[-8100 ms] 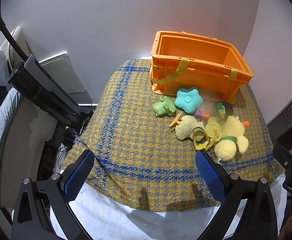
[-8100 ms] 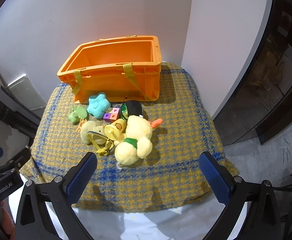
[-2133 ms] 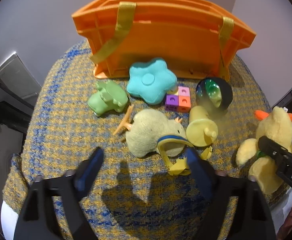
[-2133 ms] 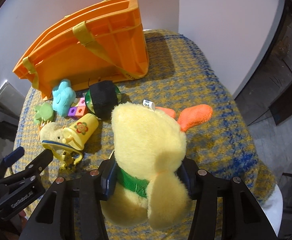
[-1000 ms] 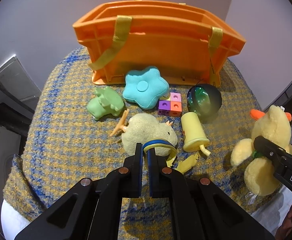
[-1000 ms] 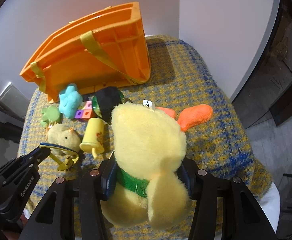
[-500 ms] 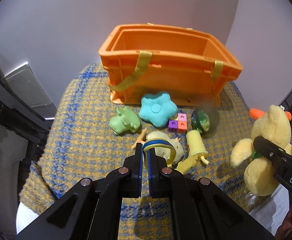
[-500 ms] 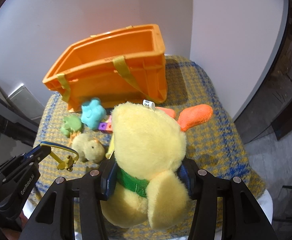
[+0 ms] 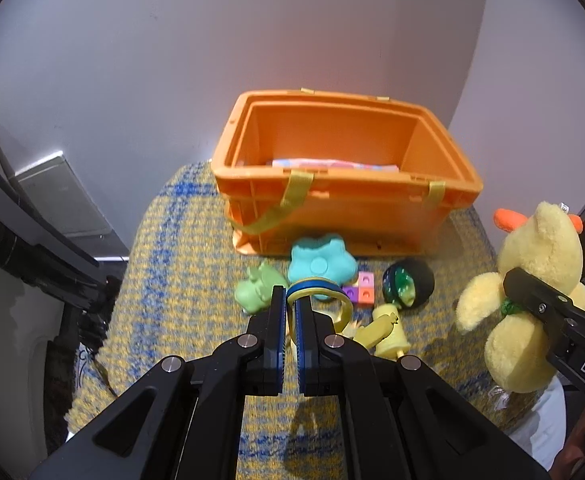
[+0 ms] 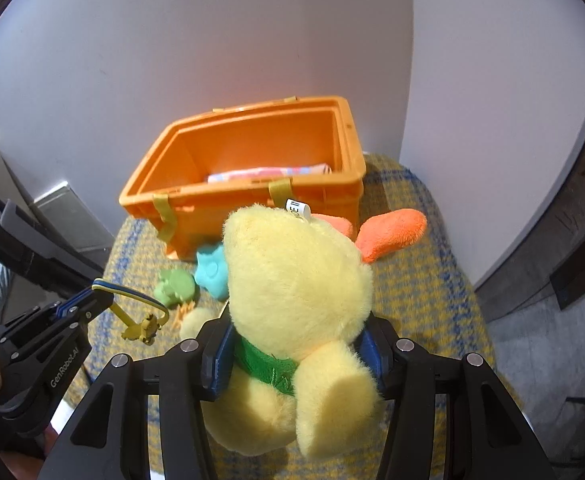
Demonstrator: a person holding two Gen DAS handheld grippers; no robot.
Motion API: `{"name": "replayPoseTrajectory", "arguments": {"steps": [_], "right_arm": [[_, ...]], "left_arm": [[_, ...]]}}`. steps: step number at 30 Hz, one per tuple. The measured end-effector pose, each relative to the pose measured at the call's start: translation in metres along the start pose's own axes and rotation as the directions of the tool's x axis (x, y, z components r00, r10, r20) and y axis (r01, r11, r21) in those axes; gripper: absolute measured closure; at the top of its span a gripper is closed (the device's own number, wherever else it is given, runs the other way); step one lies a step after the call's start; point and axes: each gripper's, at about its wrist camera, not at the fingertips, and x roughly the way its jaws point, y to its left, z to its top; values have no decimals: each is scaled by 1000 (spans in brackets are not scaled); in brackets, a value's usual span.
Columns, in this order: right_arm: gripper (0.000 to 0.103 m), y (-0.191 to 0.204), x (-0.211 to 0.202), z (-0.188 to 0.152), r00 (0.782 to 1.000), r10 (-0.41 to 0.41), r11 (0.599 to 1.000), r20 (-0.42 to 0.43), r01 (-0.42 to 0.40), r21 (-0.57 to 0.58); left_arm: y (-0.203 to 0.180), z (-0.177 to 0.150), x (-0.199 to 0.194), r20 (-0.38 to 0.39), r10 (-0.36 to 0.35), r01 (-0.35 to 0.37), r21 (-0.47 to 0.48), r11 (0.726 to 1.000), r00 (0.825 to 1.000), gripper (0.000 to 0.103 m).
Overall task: Organize objects
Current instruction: 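Carry duck and ring toy over the orange bin and open both tools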
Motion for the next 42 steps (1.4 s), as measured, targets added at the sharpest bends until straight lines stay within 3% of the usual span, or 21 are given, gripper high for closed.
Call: {"name": "replayPoseTrajectory", "arguments": {"steps": [4, 5, 26, 42], "right_arm": [[51, 2, -4, 15, 1000, 3, 1000, 26, -3, -9], [51, 3, -5, 19, 1000, 2, 1000, 31, -2, -13], [51, 23, 23, 106, 991, -21, 998, 133, 30, -61], [51, 22, 76, 152, 992, -49, 997, 118, 56, -61]], "left_arm": [[0, 17, -4, 18, -41, 40, 47, 998, 999, 97], [0, 22, -5, -9, -188, 186, 185, 965, 982, 97], [-6, 104, 17, 79, -195, 176, 200, 964, 978, 97], [-26, 145, 66, 65, -198, 180, 217, 959, 978, 97]]}}
